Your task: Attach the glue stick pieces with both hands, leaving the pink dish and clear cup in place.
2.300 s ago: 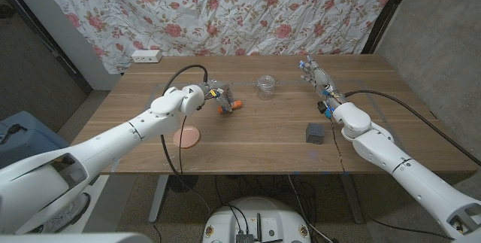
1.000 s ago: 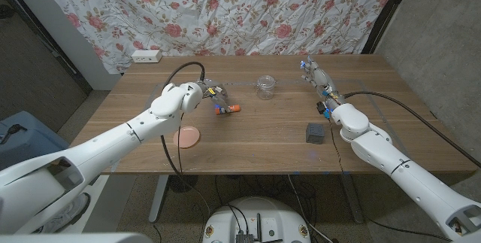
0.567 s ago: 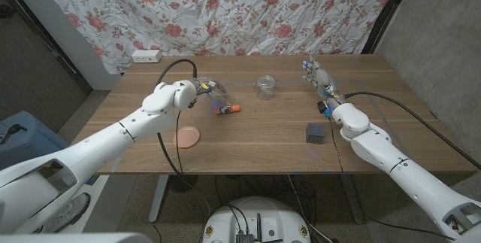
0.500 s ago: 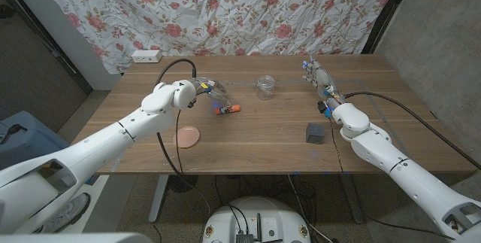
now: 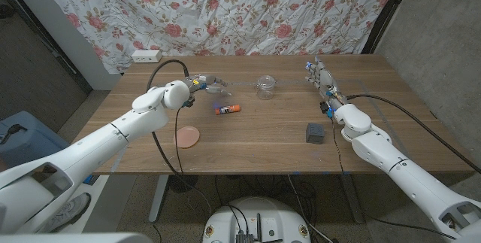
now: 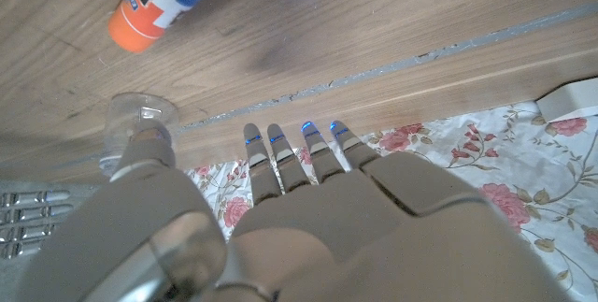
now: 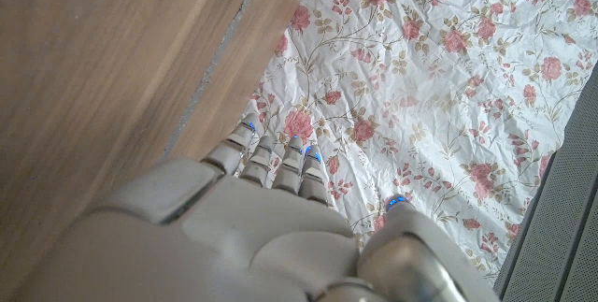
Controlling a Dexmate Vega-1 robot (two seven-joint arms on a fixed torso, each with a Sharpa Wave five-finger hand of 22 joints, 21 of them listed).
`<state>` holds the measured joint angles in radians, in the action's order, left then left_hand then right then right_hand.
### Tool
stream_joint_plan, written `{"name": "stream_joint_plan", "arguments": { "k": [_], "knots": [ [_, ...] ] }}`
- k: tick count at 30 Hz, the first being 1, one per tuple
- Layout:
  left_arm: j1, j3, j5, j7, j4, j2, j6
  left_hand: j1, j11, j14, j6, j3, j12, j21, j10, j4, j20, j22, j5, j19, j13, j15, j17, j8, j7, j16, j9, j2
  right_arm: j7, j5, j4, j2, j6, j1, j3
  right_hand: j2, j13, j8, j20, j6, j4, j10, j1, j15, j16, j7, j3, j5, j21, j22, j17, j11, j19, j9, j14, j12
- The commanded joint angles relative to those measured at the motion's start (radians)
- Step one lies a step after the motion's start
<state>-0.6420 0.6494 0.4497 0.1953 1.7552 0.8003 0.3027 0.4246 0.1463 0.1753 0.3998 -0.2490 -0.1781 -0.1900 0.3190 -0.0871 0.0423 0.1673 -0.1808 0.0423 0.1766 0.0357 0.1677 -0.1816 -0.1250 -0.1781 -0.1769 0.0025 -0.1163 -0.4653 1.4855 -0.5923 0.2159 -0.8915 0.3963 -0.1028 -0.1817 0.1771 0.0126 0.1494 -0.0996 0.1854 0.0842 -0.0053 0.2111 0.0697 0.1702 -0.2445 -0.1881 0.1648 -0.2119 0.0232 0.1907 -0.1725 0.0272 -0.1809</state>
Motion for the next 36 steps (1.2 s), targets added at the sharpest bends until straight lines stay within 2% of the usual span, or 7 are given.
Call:
{"name": "stream_joint_plan", "arguments": {
  "k": [1, 4, 6, 12, 20, 31, 36],
  "knots": [
    [-0.07, -0.081, -0.207, -0.176, -0.046, -0.046, -0.037, -0.006, -0.006, 0.01, -0.003, -0.012, -0.006, -0.01, -0.006, 0.002, -0.002, 0.002, 0.001, 0.016, 0.003, 0.036, 0.003, 0.001, 0.001, -0.005, -0.002, 0.022, 0.037, -0.038, -0.054, 0.019, 0.034, 0.013, -0.002, 0.0, 0.001, 0.002, 0.0, 0.0, -0.006, 0.001, -0.011, 0.0, 0.004, -0.009, 0.0, 0.004, 0.0, 0.003, -0.002, -0.002, 0.008, -0.003, 0.01, -0.001],
    [-0.1, -0.115, -0.294, -0.227, -0.067, -0.071, -0.08, -0.012, -0.012, 0.017, 0.0, -0.019, -0.008, -0.013, -0.007, 0.005, -0.005, 0.002, 0.0, 0.029, 0.003, 0.034, 0.003, -0.001, 0.003, -0.007, -0.001, 0.04, 0.048, -0.052, -0.07, 0.028, 0.051, 0.015, -0.006, 0.0, 0.001, 0.003, -0.001, 0.0, -0.008, -0.001, -0.015, -0.001, 0.005, -0.01, -0.001, 0.003, -0.001, 0.003, -0.002, -0.011, 0.012, -0.003, 0.014, -0.002],
    [-0.107, -0.125, -0.336, -0.238, -0.081, -0.076, -0.107, -0.015, -0.015, 0.021, 0.001, -0.023, -0.01, -0.014, -0.005, 0.006, -0.007, 0.002, 0.0, 0.036, 0.003, 0.034, 0.003, -0.001, 0.006, -0.007, -0.001, 0.048, 0.092, -0.122, -0.118, 0.074, 0.127, 0.013, -0.032, 0.0, 0.001, 0.004, -0.003, 0.003, -0.009, 0.0, -0.017, -0.002, 0.006, -0.013, -0.001, 0.003, -0.002, 0.003, -0.002, -0.016, 0.016, -0.003, 0.016, -0.002],
    [-0.116, -0.13, -0.387, -0.28, -0.106, -0.073, -0.16, -0.021, -0.014, 0.025, 0.01, -0.03, -0.014, -0.013, 0.001, 0.007, -0.011, 0.002, -0.001, 0.045, 0.003, 0.032, 0.003, -0.004, 0.012, -0.006, -0.001, 0.065, 0.087, -0.128, -0.125, 0.079, 0.107, 0.022, -0.028, -0.002, 0.001, 0.006, -0.003, 0.004, -0.011, 0.001, -0.021, -0.005, 0.006, -0.02, 0.0, 0.003, -0.002, 0.003, -0.002, -0.021, 0.018, -0.003, 0.017, -0.004],
    [-0.137, -0.147, -0.453, -0.348, -0.129, -0.093, -0.193, -0.025, -0.017, 0.027, 0.01, -0.036, -0.012, -0.012, -0.004, 0.005, -0.014, 0.002, -0.002, 0.048, 0.002, 0.034, 0.002, -0.003, 0.013, -0.005, 0.0, 0.076, 0.102, -0.132, -0.163, 0.098, 0.129, 0.038, -0.021, -0.003, 0.001, 0.007, -0.004, 0.007, -0.012, 0.007, -0.024, -0.009, 0.007, -0.021, 0.001, 0.002, -0.003, 0.003, -0.002, -0.01, 0.021, -0.003, 0.023, -0.007],
    [-0.17, -0.169, -0.527, -0.486, -0.176, -0.175, -0.25, -0.03, -0.023, 0.022, -0.001, -0.047, -0.011, -0.014, -0.012, 0.001, -0.022, 0.002, -0.003, 0.068, 0.002, 0.045, 0.001, 0.002, 0.017, -0.001, 0.001, 0.094, 0.069, -0.125, -0.151, 0.096, 0.118, 0.024, -0.024, -0.004, 0.001, 0.008, -0.008, 0.009, -0.012, 0.01, -0.024, -0.015, 0.006, -0.02, 0.004, 0.0, -0.002, 0.003, 0.0, -0.009, 0.022, -0.003, 0.025, -0.008],
    [-0.179, -0.171, -0.551, -0.544, -0.221, -0.224, -0.314, -0.032, -0.026, 0.021, -0.002, -0.054, -0.011, -0.017, -0.013, 0.0, -0.027, 0.002, -0.003, 0.081, 0.002, 0.048, 0.001, 0.002, 0.022, 0.0, 0.001, 0.106, 0.062, -0.128, -0.14, 0.09, 0.109, 0.017, -0.027, -0.005, 0.001, 0.007, -0.01, 0.005, -0.012, 0.01, -0.024, -0.014, 0.005, -0.02, 0.005, -0.001, -0.001, 0.003, 0.0, -0.012, 0.021, -0.003, 0.024, -0.008]
  ]
}}
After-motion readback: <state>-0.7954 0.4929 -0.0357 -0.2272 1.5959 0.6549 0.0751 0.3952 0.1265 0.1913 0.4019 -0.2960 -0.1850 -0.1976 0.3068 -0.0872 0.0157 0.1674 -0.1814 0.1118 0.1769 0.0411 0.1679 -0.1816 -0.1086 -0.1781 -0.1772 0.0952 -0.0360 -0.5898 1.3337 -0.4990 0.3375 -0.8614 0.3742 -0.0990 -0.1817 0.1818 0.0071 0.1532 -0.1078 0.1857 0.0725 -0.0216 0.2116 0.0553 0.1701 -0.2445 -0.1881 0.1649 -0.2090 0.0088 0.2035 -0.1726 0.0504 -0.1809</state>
